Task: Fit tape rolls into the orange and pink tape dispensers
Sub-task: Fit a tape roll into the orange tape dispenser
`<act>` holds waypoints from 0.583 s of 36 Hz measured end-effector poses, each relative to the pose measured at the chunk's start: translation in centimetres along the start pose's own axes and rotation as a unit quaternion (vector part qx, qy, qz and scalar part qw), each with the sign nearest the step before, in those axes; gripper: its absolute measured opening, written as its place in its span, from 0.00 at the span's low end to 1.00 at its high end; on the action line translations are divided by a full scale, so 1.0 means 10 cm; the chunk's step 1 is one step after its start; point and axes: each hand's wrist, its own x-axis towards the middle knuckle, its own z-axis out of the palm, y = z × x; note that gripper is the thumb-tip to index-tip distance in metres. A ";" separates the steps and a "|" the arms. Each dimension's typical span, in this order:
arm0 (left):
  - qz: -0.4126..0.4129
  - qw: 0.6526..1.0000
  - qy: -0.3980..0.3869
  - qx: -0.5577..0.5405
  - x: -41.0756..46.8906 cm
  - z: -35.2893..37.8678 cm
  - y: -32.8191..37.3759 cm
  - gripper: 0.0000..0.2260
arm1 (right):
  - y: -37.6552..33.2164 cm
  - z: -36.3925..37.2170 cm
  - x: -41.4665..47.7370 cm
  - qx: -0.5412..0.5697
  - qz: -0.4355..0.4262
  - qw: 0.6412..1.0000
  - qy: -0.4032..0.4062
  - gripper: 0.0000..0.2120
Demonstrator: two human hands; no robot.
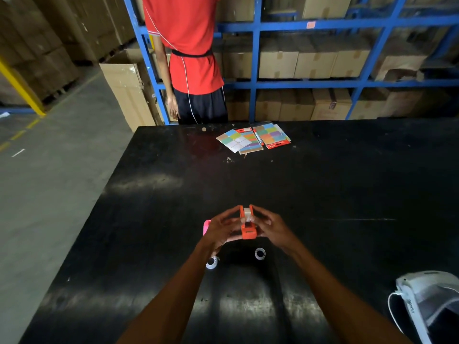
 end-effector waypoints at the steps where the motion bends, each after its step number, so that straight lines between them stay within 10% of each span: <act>1: 0.000 1.000 -0.002 -0.004 -0.01 0.01 0.01 0.17 | 0.00 0.00 0.01 -0.002 -0.001 1.000 0.007 0.22; 21: -0.014 0.998 -0.020 -0.053 -0.12 0.09 0.04 0.12 | -0.17 -0.17 0.06 -0.384 -0.175 0.907 0.005 0.25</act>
